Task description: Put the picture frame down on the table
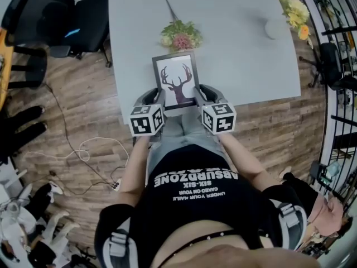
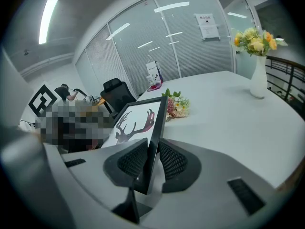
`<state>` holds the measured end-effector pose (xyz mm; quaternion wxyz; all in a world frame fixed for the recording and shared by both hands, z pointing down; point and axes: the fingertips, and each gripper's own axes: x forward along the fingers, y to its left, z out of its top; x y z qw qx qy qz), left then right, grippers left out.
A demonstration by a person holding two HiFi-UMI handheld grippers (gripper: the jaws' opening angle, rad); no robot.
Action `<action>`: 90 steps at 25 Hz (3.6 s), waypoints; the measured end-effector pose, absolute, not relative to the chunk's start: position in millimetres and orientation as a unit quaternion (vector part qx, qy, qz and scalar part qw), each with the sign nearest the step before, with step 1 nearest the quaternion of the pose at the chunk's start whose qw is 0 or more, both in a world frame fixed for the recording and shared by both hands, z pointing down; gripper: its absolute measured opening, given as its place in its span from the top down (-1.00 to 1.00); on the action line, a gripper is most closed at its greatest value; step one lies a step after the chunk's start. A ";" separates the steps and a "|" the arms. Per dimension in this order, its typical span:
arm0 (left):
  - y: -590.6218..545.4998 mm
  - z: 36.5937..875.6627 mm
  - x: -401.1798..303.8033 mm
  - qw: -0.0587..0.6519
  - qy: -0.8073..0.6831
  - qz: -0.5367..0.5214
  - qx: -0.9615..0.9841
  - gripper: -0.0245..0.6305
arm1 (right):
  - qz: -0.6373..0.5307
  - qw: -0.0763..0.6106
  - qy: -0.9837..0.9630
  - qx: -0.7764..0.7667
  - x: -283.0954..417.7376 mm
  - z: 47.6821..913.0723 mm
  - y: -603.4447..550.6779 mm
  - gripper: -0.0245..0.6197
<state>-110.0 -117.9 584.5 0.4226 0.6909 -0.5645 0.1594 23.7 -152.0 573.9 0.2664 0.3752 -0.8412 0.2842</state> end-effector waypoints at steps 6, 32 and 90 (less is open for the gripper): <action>-119.0 596.3 -109.7 0.433 -0.558 0.168 0.688 0.64 | 0.290 0.276 -0.836 0.375 23.2 584.7 -152.9 0.64; -114.1 658.8 -109.6 0.487 -0.537 0.204 0.658 0.64 | 0.313 0.322 -0.815 0.367 22.3 638.4 -151.5 0.64; -98.2 515.1 -115.9 0.291 -0.615 0.090 0.727 0.88 | 0.270 0.160 -0.887 0.338 14.1 513.4 -123.2 0.88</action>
